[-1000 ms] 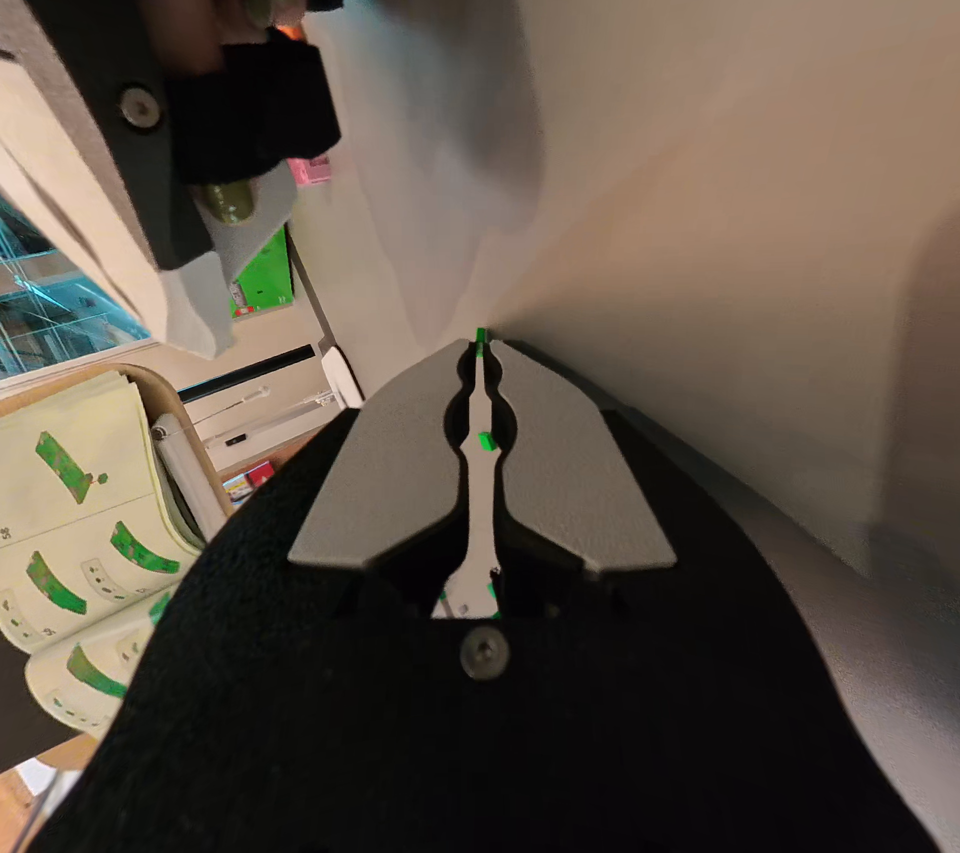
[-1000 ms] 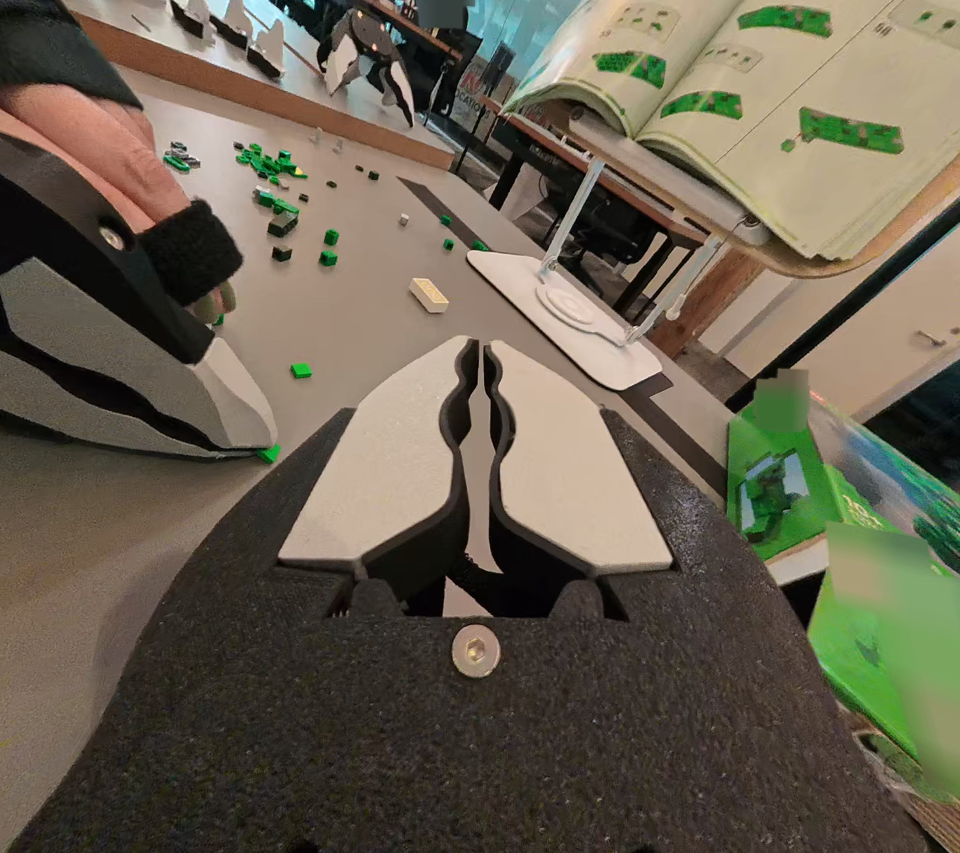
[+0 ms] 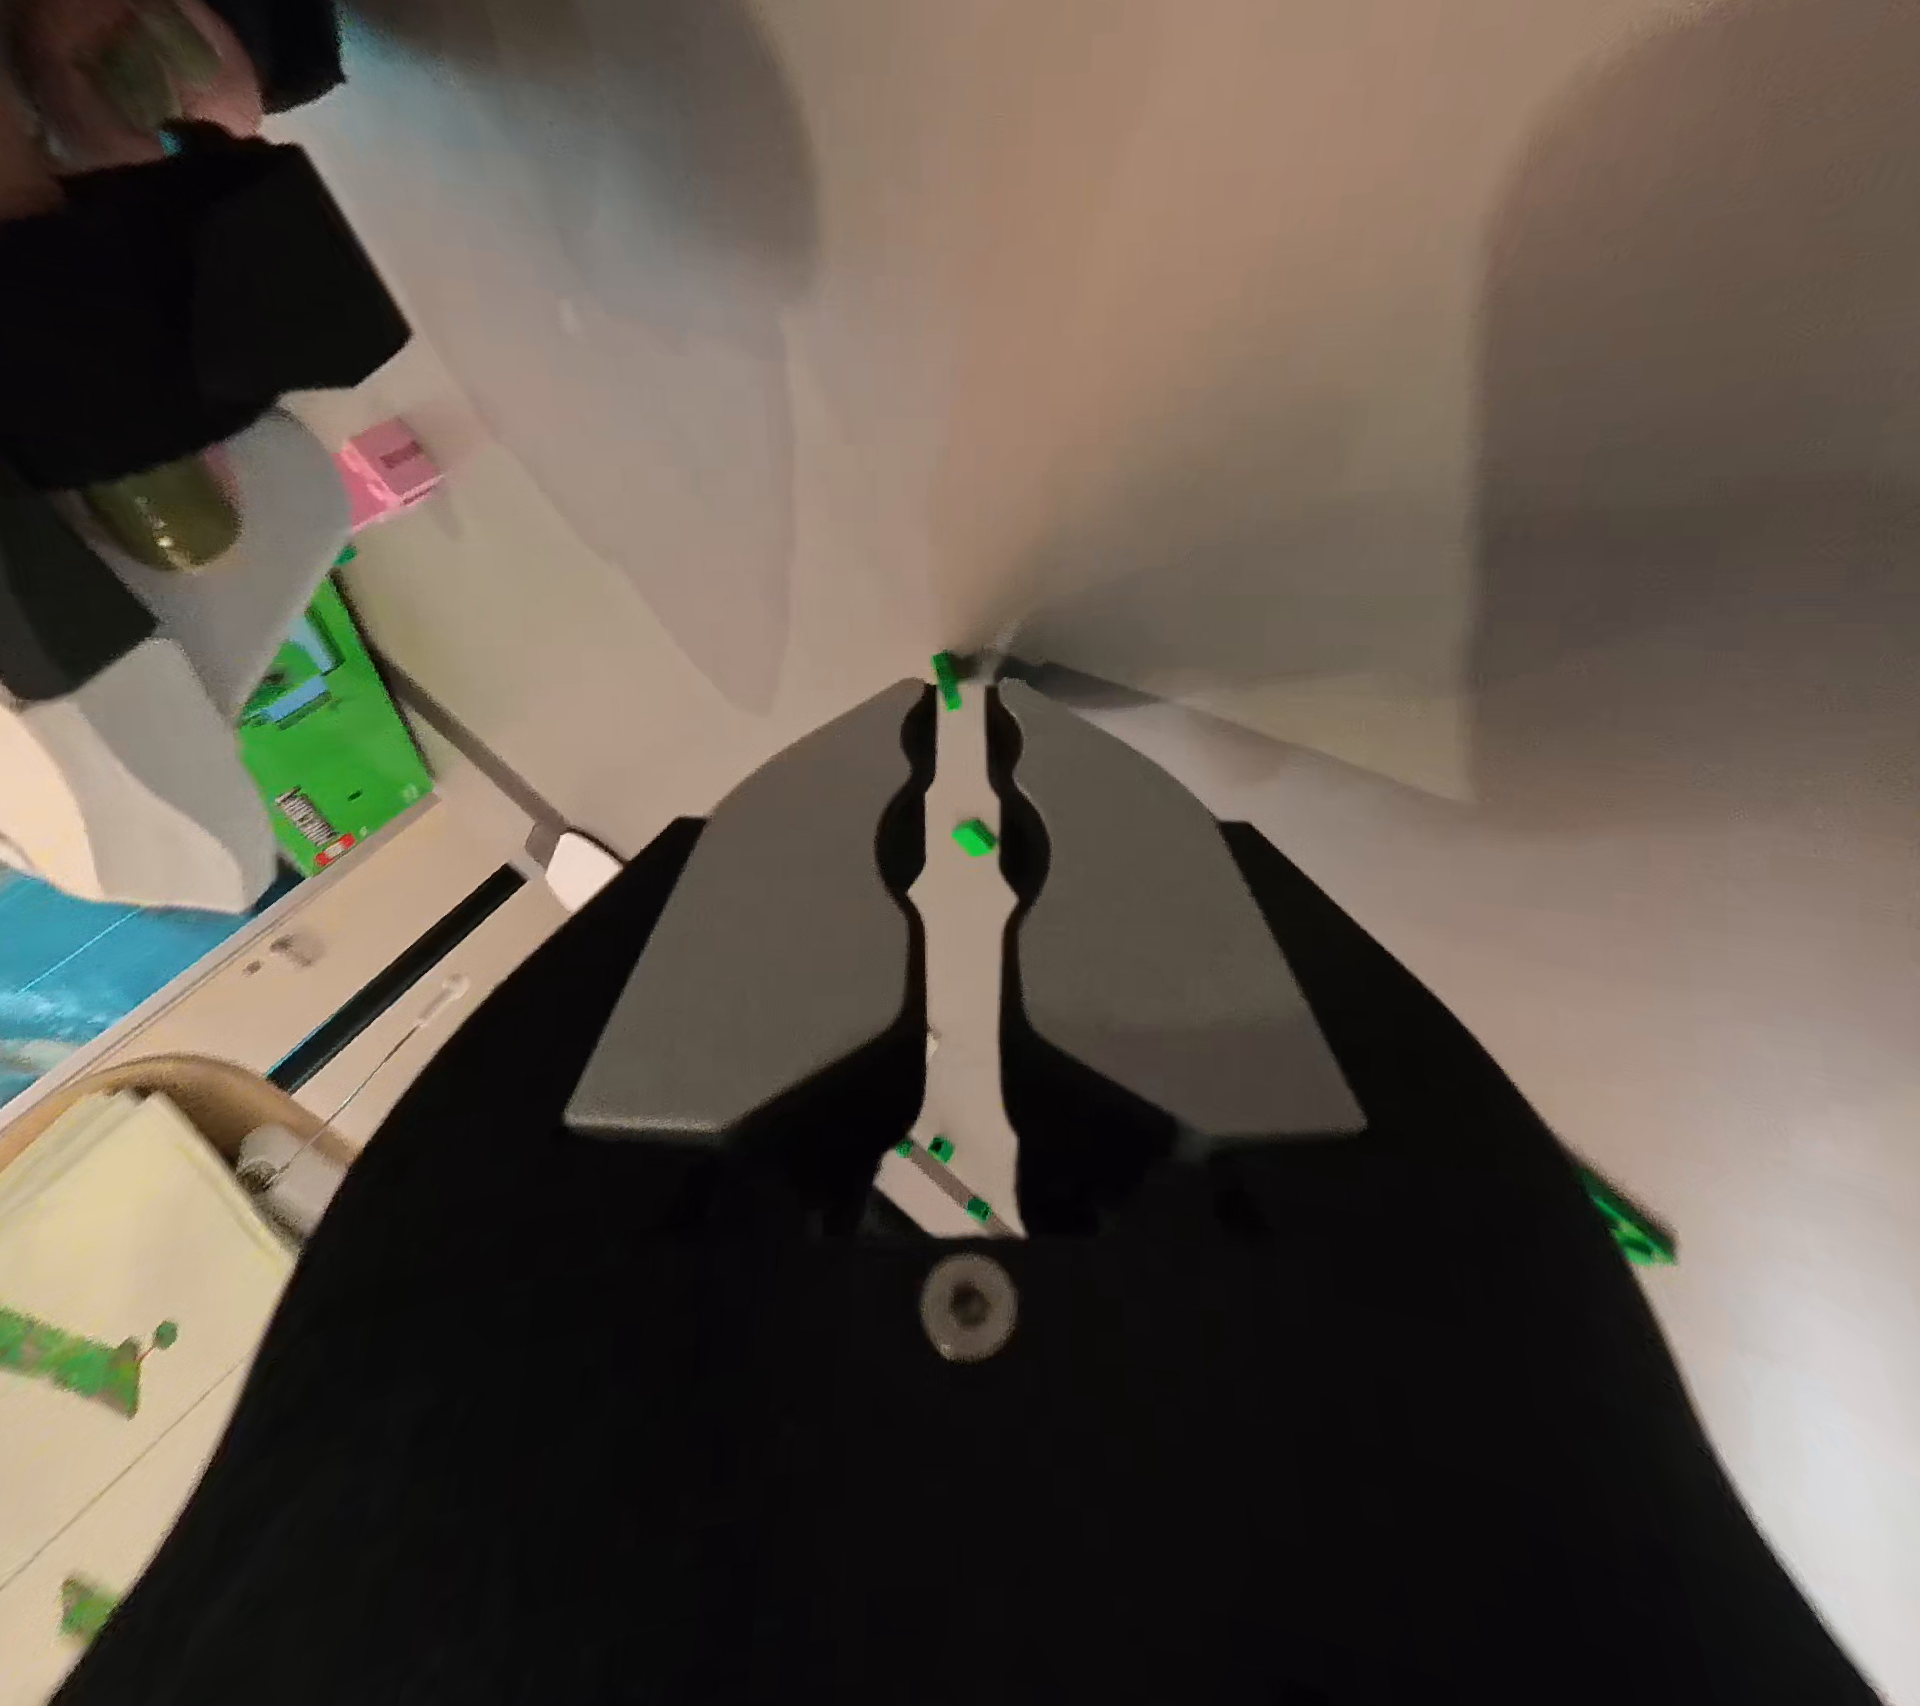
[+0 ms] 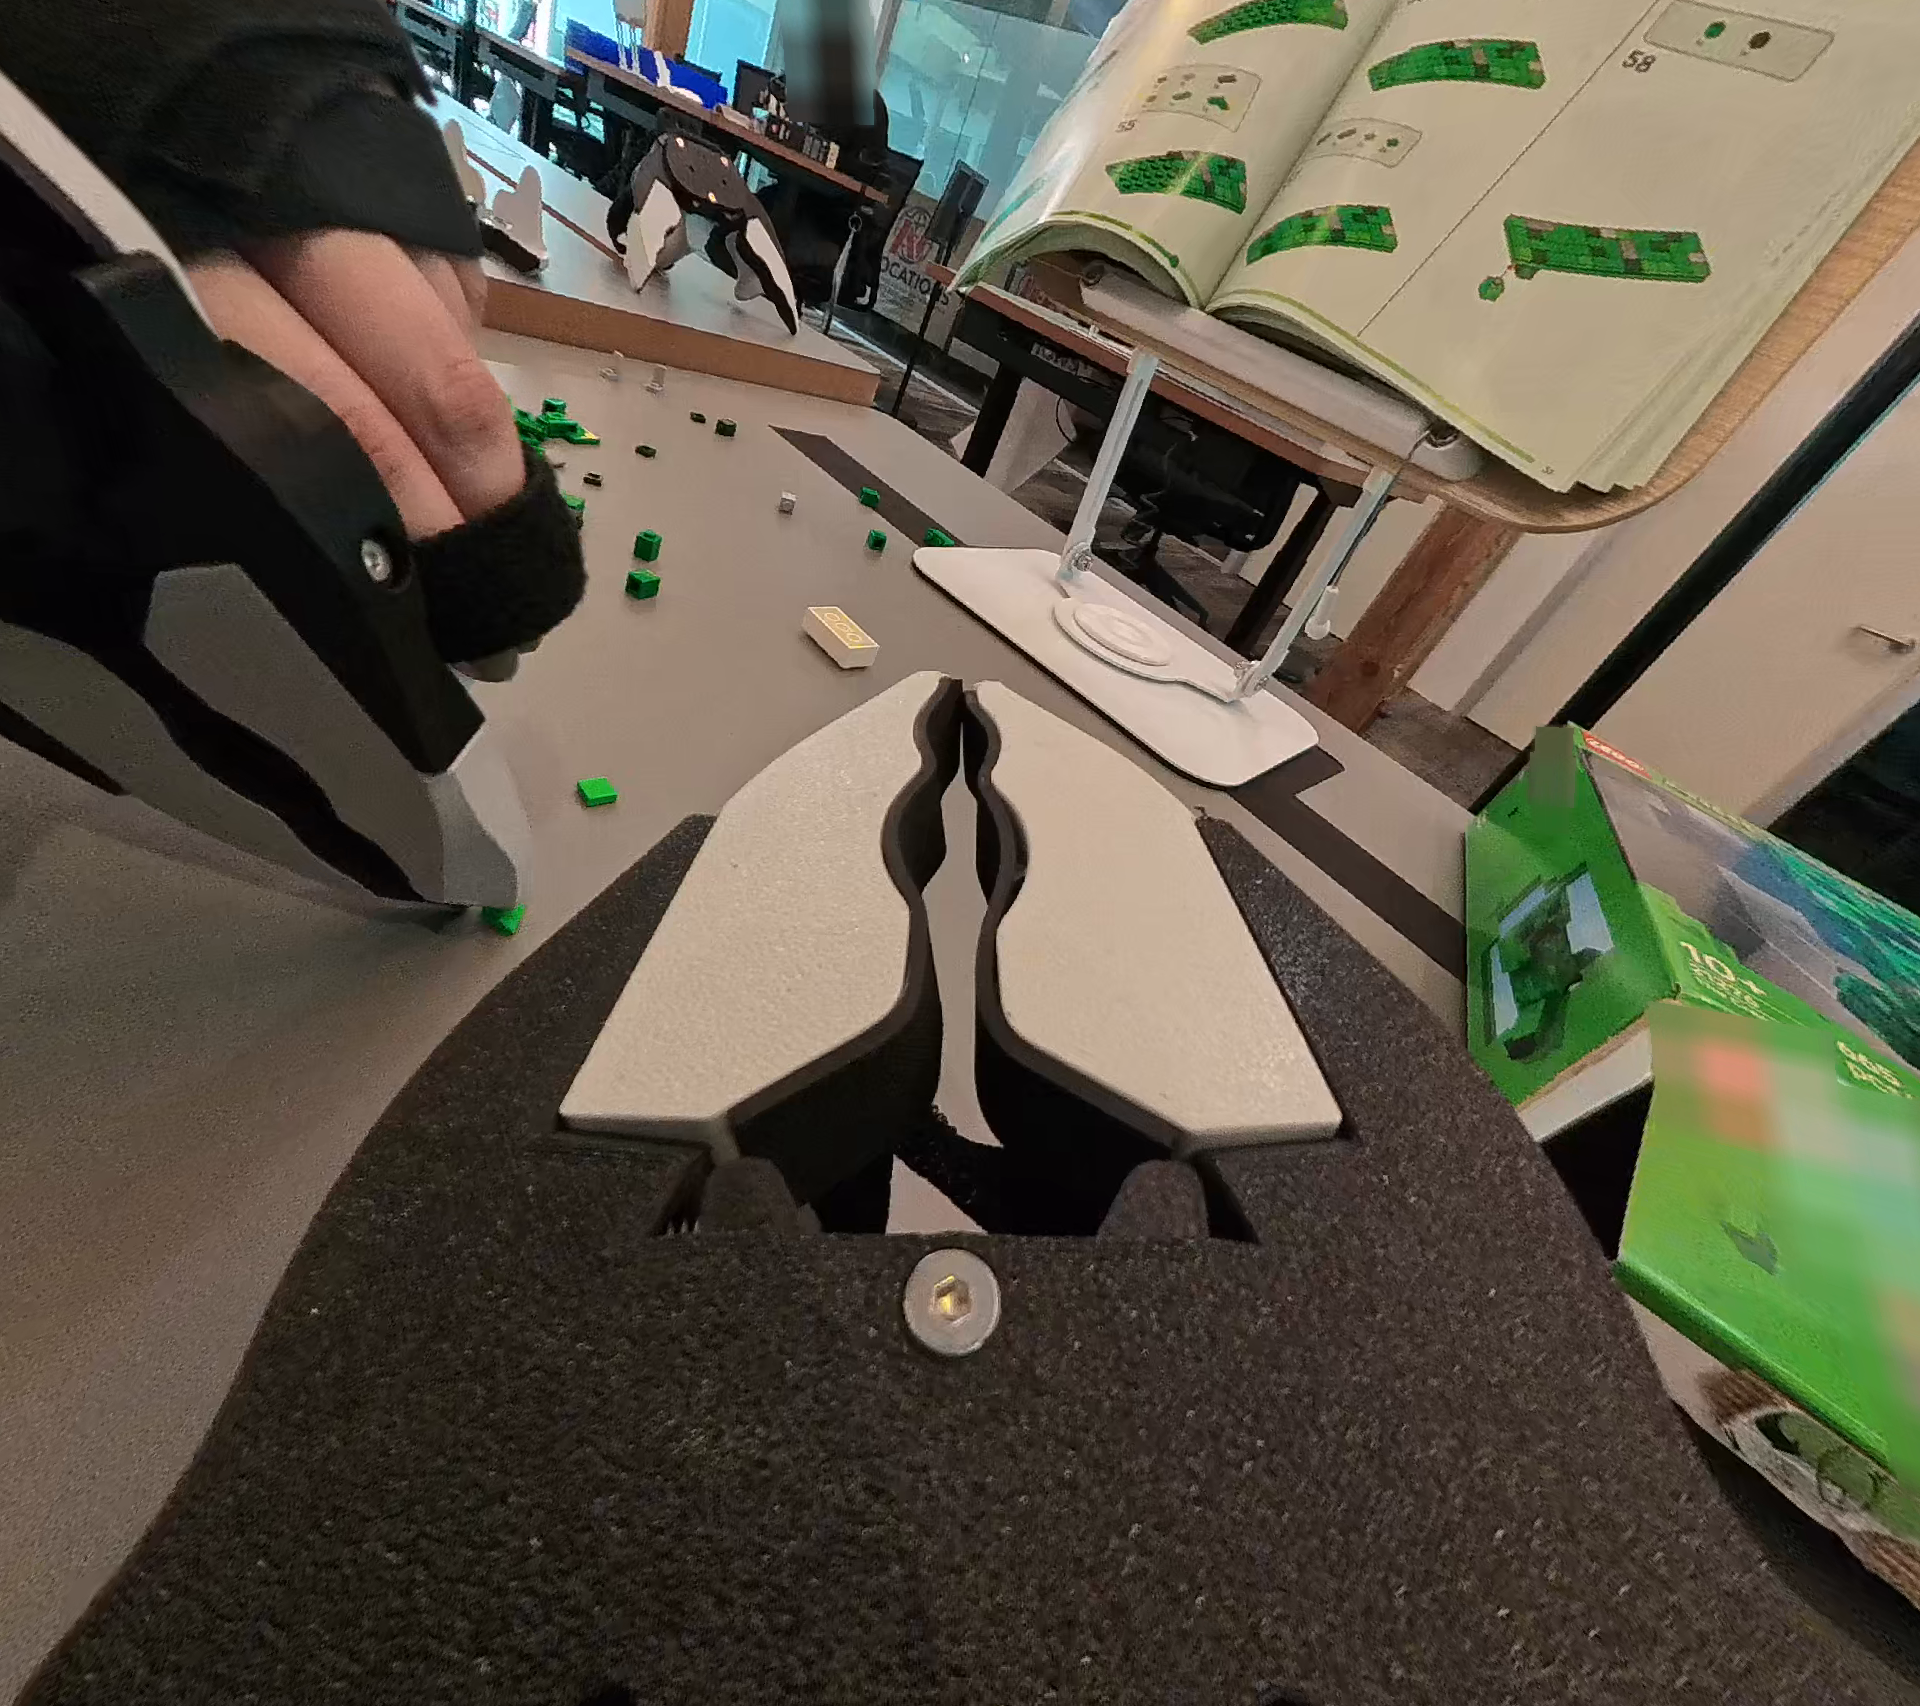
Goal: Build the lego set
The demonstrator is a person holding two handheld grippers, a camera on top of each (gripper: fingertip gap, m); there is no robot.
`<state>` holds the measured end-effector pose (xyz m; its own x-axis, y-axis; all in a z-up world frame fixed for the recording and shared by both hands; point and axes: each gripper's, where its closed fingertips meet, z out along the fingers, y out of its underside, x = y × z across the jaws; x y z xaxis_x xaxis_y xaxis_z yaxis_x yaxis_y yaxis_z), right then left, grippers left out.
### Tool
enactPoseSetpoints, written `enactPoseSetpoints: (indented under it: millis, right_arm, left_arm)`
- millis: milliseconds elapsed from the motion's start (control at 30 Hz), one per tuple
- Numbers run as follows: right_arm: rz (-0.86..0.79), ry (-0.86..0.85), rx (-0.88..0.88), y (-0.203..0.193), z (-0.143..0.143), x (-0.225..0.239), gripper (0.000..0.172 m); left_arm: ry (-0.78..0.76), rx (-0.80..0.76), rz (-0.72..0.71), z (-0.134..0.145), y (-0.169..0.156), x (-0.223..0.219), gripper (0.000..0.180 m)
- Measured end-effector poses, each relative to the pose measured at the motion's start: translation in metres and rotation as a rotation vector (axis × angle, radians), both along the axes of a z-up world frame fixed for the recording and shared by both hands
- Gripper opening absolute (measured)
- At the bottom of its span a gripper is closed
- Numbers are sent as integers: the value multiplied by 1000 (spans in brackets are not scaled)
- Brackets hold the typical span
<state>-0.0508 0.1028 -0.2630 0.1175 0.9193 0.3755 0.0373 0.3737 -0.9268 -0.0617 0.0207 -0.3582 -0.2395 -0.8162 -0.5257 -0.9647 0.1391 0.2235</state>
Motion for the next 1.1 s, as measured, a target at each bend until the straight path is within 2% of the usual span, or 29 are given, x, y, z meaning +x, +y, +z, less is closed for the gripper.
enactPoseSetpoints:
  millis: [100,233,300,467,533,600,733,867,933,1000,1100]
  right_arm:
    - [-1,1,-3,1,0,0,0]
    - [-7,3,-4,1,0,2,0]
    - [-5,4,-3,1,0,2,0]
    - [0,-7,-5,1,-1,2,0]
    - [4,-19,5,0,-3,0,0]
    - [15,-35,24,-3,-5,-2,0]
    - [193,-128,1,-33,-14,-11,1]
    - [469,-320,-129,-79,-25,-18,22]
    - [557,-434,-162,-97,-32,-26,33]
    - [607,-535,-152,-111,-39,-38,43]
    - [661,-677,-80,-129,-53,-55,49]
  left_arm:
    - [-17,-109,25,-1,-7,-3,7]
    - [-44,-210,96,3,-12,-11,23]
    - [-100,-235,150,12,-16,-17,24]
    - [-502,-243,488,37,-43,-51,27]
    - [-585,-250,606,32,-64,-70,34]
    - [-646,-265,665,22,-83,-78,39]
    - [-729,-259,730,10,-98,-82,45]
    - [-762,-271,777,3,-96,-92,47]
    - [-771,-313,793,-1,-101,-96,46]
    - [-791,-364,795,-2,-102,-95,43]
    - [-768,-373,791,-2,-98,-98,34]
